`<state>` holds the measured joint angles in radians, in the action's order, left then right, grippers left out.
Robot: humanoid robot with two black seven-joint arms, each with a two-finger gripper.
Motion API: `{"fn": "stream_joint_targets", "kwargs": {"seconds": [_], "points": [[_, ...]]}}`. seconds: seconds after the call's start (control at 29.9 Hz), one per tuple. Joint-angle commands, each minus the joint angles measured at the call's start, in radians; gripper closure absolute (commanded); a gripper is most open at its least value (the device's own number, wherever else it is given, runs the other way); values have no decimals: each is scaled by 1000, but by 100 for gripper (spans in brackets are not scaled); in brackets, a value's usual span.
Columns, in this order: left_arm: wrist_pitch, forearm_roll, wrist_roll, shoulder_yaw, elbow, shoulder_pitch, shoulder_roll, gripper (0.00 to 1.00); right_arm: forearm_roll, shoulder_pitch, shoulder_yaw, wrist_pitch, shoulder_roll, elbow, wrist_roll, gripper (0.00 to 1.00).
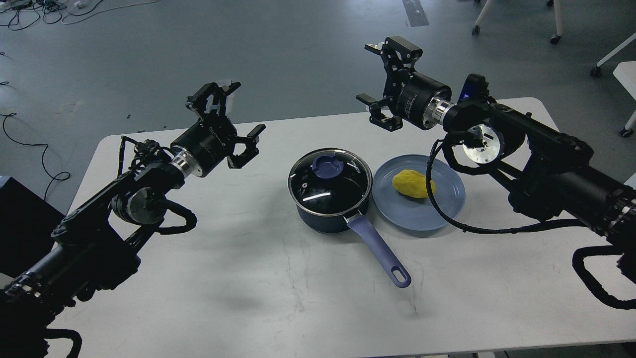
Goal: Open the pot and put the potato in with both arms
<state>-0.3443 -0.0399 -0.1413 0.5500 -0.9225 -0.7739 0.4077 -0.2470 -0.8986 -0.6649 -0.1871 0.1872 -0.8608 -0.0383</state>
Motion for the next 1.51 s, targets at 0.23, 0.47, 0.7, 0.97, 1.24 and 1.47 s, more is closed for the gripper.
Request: {"fn": "stream_joint_targets", "kwargs": {"seconds": [0.23, 0.47, 0.7, 0.97, 1.24, 1.47], "points": [[-1, 0, 0, -1, -22, 27, -1, 2, 0, 4, -1, 0, 1, -1, 0, 0], [-9, -2, 0, 1, -22, 27, 3, 2, 0, 6, -1, 0, 2, -1, 0, 0], [-7, -2, -1, 2, -53, 27, 11, 2, 2, 4, -13, -3, 5, -3, -2, 0], [7, -1, -17, 70, -65, 27, 5, 2, 2, 1, -22, -6, 11, -3, -3, 0], [187, -313, -125, 67, -163, 5, 8, 2, 3, -6, -30, -6, 40, -3, -3, 0], [392, -876, -192, 50, -180, -22, -3, 2, 5, -2, -54, -6, 75, -3, -8, 0]]}}
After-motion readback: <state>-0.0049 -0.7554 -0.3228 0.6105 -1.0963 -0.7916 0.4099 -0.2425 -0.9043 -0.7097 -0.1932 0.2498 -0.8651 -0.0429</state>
